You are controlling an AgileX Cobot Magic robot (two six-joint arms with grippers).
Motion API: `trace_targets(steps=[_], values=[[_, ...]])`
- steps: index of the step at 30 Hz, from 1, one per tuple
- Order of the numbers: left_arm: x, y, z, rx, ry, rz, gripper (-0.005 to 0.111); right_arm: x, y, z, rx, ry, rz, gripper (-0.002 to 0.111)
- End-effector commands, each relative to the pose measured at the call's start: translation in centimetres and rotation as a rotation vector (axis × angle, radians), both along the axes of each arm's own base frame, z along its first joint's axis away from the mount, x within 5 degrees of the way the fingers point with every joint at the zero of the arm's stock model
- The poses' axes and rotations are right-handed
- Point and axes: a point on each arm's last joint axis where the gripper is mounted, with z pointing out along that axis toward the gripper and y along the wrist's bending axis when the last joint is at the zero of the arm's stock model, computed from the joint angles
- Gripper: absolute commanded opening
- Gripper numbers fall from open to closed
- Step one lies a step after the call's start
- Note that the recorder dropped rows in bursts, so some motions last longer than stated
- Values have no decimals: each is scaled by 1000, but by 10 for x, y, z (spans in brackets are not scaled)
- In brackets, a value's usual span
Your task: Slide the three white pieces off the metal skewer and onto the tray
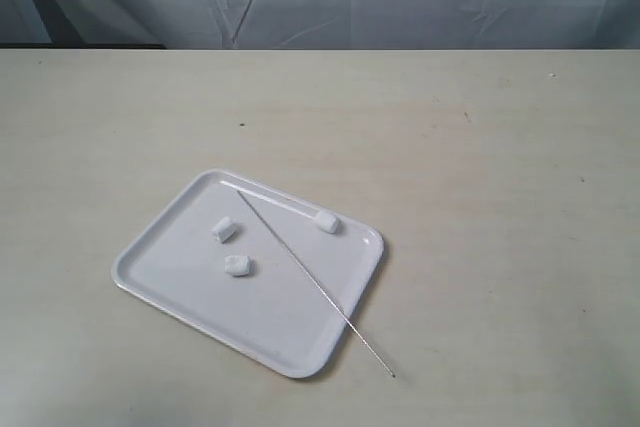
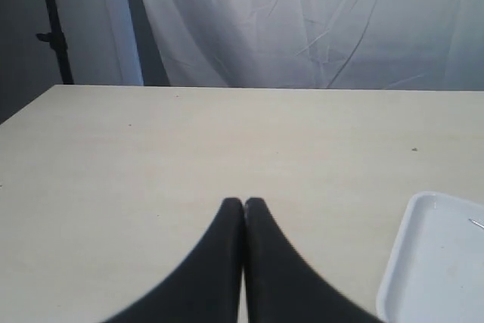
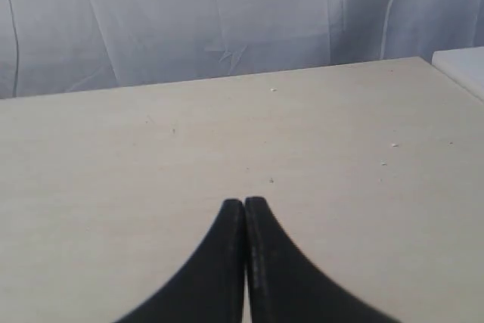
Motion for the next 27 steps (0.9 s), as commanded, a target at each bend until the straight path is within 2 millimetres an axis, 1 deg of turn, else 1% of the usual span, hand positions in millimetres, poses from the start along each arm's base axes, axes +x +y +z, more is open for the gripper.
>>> trace_targets(steps=[1, 10, 17, 20, 23, 27], values=[[0, 2, 0, -1, -13, 32, 0, 0, 0, 0, -101, -1, 17, -1], [0, 3, 0, -8, -16, 43, 0, 0, 0, 0, -89, -2, 16, -1], [0, 2, 2, -31, -36, 41, 0, 0, 5, 0, 90, -11, 31, -1], [0, 2, 2, -31, -36, 41, 0, 0, 6, 0, 133, -13, 35, -1], [0, 2, 2, -31, -36, 41, 0, 0, 6, 0, 123, -12, 34, -1], [0, 2, 2, -34, -36, 39, 0, 0, 3, 1, 16, -18, 25, -1]])
